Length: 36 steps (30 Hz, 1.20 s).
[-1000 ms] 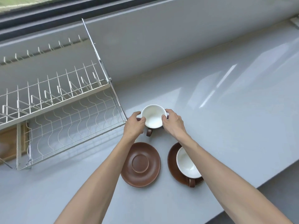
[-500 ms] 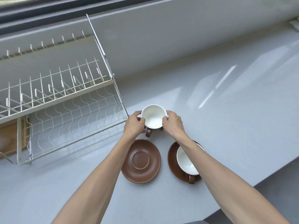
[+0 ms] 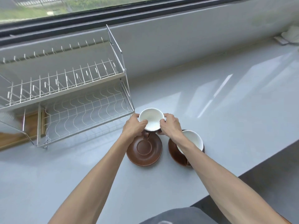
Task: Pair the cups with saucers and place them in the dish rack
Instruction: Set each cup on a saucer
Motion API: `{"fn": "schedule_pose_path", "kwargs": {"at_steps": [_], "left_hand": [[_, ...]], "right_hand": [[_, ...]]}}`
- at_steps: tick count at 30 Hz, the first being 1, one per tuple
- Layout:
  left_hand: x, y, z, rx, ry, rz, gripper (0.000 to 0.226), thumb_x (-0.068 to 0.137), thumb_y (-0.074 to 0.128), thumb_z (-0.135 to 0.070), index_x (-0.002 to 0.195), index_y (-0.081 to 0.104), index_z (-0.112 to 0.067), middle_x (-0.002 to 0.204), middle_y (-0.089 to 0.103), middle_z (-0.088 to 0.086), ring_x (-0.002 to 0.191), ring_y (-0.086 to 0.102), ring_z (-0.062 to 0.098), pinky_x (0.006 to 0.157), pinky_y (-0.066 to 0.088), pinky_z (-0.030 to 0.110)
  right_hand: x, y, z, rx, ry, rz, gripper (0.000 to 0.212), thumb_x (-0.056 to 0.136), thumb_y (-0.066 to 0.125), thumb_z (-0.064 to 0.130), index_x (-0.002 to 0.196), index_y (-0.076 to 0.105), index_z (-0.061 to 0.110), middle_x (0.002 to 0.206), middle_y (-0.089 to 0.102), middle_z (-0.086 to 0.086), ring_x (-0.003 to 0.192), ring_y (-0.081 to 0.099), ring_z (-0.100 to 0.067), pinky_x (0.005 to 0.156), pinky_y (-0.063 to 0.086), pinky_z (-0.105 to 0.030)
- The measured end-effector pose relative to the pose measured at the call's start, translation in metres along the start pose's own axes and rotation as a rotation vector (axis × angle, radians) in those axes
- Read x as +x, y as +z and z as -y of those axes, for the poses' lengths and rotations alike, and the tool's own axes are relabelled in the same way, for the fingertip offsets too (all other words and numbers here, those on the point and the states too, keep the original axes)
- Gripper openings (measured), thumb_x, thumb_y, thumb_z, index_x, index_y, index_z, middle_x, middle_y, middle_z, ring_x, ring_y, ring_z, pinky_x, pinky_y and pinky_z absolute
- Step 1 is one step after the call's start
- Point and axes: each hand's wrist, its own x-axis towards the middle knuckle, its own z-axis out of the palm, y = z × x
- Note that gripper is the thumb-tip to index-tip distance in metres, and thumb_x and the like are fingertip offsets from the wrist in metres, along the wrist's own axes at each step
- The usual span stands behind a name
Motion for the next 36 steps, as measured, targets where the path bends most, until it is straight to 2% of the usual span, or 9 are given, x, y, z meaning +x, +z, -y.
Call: {"fn": "schedule_pose_path", "kwargs": {"at_steps": [2,4,11,19,25,30,36], "left_hand": [[-0.012,-0.004,0.005,0.029,-0.008,0.006,0.052,0.065,0.052,-0.038,0.115,0.051,-0.024,0.108,0.072,0.011,0.098,0.072,0.031,0.092,0.057,0.047],[-0.023,-0.007,0.01,0.03,-0.024,0.012,0.049,0.066,0.052,-0.039,0.111,0.052,-0.021,0.101,0.072,0.008,0.094,0.073,0.031,0.089,0.059,0.047],[-0.047,-0.017,0.035,-0.008,-0.091,0.049,0.059,0.065,0.055,-0.038,0.12,0.05,-0.017,0.106,0.071,0.013,0.097,0.072,0.03,0.087,0.061,0.045],[-0.054,-0.019,0.056,-0.031,-0.135,0.118,0.048,0.074,0.057,-0.033,0.117,0.047,-0.016,0.111,0.071,0.013,0.098,0.072,0.027,0.086,0.061,0.042],[-0.05,-0.017,0.064,-0.039,-0.162,0.151,0.055,0.076,0.059,-0.035,0.126,0.044,-0.016,0.115,0.068,0.012,0.101,0.07,0.025,0.082,0.06,0.036],[-0.047,-0.017,0.067,-0.053,-0.159,0.147,0.059,0.067,0.057,-0.041,0.12,0.045,-0.02,0.111,0.067,0.007,0.099,0.07,0.024,0.083,0.06,0.037],[-0.052,-0.017,0.073,-0.049,-0.121,0.12,0.049,0.074,0.051,-0.038,0.121,0.046,-0.026,0.109,0.061,-0.006,0.102,0.069,0.025,0.089,0.059,0.045]], "right_hand": [[-0.01,0.004,0.0,-0.014,-0.01,0.009,0.039,0.092,0.039,0.005,0.124,0.06,-0.001,0.113,0.069,-0.027,0.102,0.069,-0.047,0.096,0.055,-0.048],[-0.02,0.008,-0.001,-0.034,-0.026,0.019,0.039,0.092,0.04,0.005,0.124,0.06,-0.002,0.114,0.069,-0.027,0.103,0.068,-0.047,0.096,0.054,-0.05],[-0.045,0.03,-0.008,-0.079,-0.036,0.058,0.039,0.092,0.041,0.005,0.125,0.061,-0.002,0.117,0.068,-0.027,0.109,0.065,-0.046,0.096,0.054,-0.051],[-0.055,0.046,-0.019,-0.102,-0.014,0.096,0.044,0.093,0.038,0.006,0.131,0.057,0.001,0.122,0.067,-0.025,0.108,0.067,-0.047,0.095,0.055,-0.051],[-0.053,0.053,-0.024,-0.114,0.004,0.093,0.043,0.092,0.038,0.005,0.131,0.056,0.0,0.117,0.069,-0.024,0.106,0.067,-0.045,0.093,0.056,-0.051],[-0.049,0.055,-0.028,-0.117,-0.01,0.077,0.047,0.094,0.035,0.007,0.137,0.054,0.005,0.122,0.066,-0.023,0.105,0.067,-0.046,0.095,0.055,-0.052],[-0.048,0.056,-0.039,-0.122,-0.038,0.094,0.047,0.099,0.033,0.009,0.144,0.047,0.009,0.127,0.065,-0.023,0.111,0.065,-0.049,0.1,0.051,-0.053]]}}
